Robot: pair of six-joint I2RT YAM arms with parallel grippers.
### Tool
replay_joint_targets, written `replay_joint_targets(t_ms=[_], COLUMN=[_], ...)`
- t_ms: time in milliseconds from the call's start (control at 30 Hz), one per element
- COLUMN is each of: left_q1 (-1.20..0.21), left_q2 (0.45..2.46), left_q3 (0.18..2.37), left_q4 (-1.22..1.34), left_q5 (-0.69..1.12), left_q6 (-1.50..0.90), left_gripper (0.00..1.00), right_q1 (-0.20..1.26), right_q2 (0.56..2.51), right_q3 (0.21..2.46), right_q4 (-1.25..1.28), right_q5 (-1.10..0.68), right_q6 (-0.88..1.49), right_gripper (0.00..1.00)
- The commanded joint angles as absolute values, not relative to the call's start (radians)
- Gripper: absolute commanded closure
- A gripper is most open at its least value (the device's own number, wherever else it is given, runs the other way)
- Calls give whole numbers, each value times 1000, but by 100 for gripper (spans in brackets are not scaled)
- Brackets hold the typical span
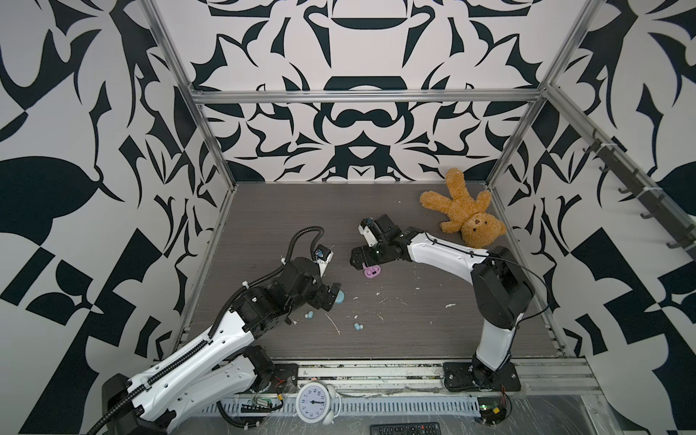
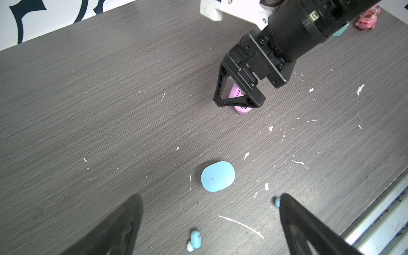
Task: Insert wireless bluetooth earbuds into charging case
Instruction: Close the charging case at the center of the table.
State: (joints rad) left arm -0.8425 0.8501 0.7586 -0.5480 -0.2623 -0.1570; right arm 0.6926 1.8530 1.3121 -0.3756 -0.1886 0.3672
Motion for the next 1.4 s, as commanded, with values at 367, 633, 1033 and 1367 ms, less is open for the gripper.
replay_joint_targets(t_ms=[367,633,1033,1367], left_q1=[-840,-839,-839,-839], left_q2=[850,853,863,870], left_q3=[752,752,754,756], left_q4=[-556,-557,-554,-551], left_q5=[-262,-263,-262,-258], left_q6=[-154,-152,-149,-149], left_gripper=[1,1,1,1], right_q1=[687,687,687,687], right_q2=[1788,1866,1879,1817], right_q3=[1336,1400,1386,1298], right_q4=[-350,-380,-376,-343], right_q5=[-141,-196,-212,-206], right_q6=[376,427,451,484], right_gripper=[2,7,11,13])
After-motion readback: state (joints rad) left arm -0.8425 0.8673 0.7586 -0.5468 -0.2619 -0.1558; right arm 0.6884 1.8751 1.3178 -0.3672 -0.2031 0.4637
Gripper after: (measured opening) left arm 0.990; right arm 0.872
